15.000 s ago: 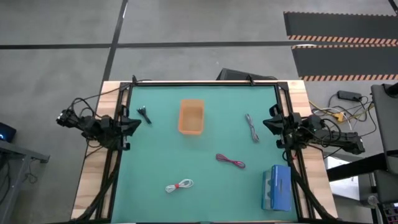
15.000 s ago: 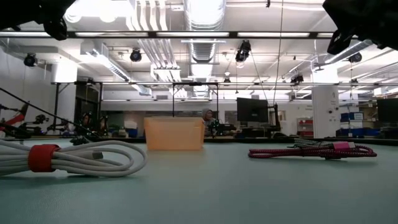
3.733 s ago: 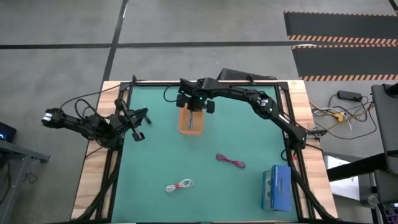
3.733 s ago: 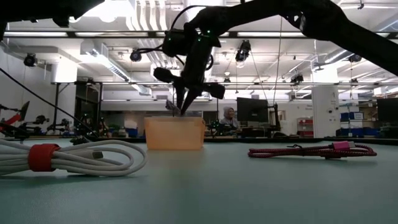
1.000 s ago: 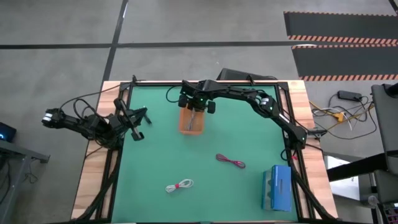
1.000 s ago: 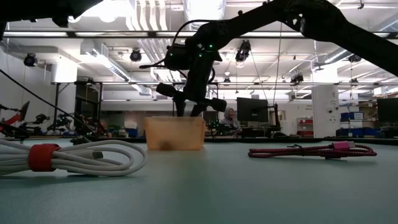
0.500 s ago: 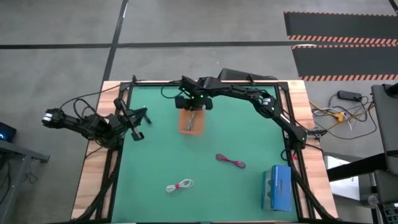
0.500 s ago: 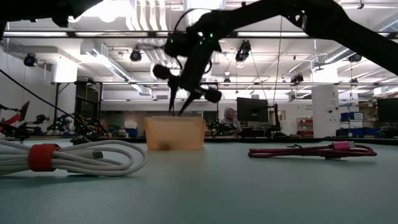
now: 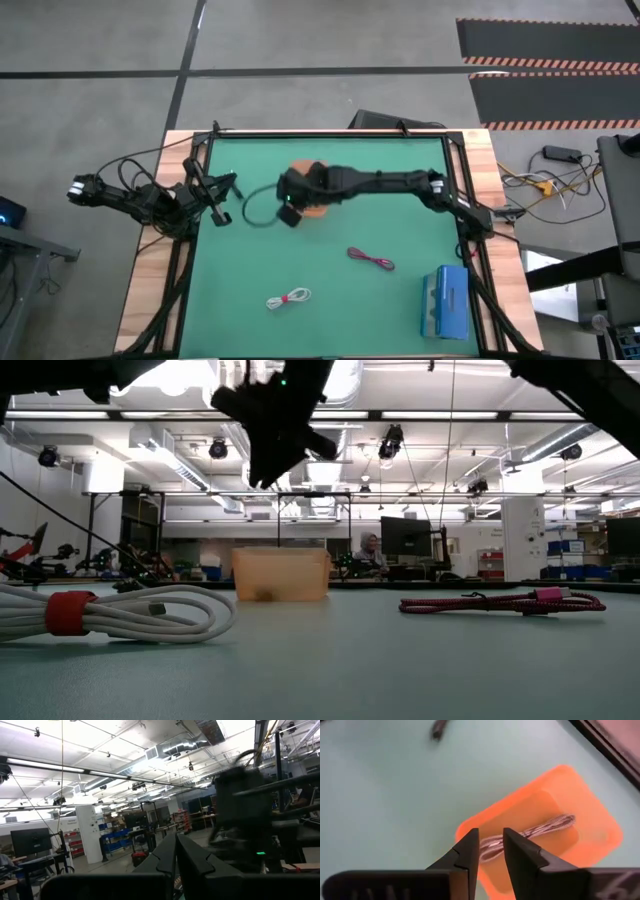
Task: Pick and place USB-C Cables
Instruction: Put the black charger cable into the orange bin
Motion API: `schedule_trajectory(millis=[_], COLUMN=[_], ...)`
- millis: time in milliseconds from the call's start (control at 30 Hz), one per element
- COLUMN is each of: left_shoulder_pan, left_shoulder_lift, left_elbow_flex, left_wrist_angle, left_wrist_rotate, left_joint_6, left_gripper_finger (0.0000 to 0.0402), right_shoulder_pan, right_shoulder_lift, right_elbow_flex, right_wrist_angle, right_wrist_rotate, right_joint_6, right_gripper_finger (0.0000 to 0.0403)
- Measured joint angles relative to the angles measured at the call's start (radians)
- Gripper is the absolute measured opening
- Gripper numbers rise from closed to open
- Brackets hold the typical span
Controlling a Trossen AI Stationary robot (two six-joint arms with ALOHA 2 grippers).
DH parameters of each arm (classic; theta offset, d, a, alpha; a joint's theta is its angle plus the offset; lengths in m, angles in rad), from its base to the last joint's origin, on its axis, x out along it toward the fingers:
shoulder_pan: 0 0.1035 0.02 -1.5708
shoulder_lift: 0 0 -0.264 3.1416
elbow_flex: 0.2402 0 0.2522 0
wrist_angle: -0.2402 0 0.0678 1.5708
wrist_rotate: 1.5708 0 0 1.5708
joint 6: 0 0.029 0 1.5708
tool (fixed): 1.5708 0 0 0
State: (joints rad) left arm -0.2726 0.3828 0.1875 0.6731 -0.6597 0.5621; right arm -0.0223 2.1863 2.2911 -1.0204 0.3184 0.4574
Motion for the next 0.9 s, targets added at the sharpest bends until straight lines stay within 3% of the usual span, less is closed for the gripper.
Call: schedule_trajectory(millis=[233,667,900], left_shoulder_pan=[0.0,0.0,0.0], left_shoulder_lift=[0.0,0.011,0.012], left_elbow_flex=[0.0,-0.003,-0.003], left_wrist_angle=[0.001,-0.001,-0.001], left_wrist_rotate=[0.0,-0.005,-0.125], left_joint_6=[0.0,-0.006,-0.008], left_gripper_finger=[0.0,0.0,0.0], right_shoulder_pan=[0.109,0.206,0.213], right_shoulder_lift=[-0.009,-0.052,-0.153], right_elbow_flex=[-0.001,-0.021,-0.157], right_wrist_angle=[-0.04,-0.081,-0.048], right_wrist_rotate=[0.078,0.101,0.104], right_joint_6=[-0.154,-0.287,-0.291], right_gripper_finger=[0.0063,0.0042,0.0033])
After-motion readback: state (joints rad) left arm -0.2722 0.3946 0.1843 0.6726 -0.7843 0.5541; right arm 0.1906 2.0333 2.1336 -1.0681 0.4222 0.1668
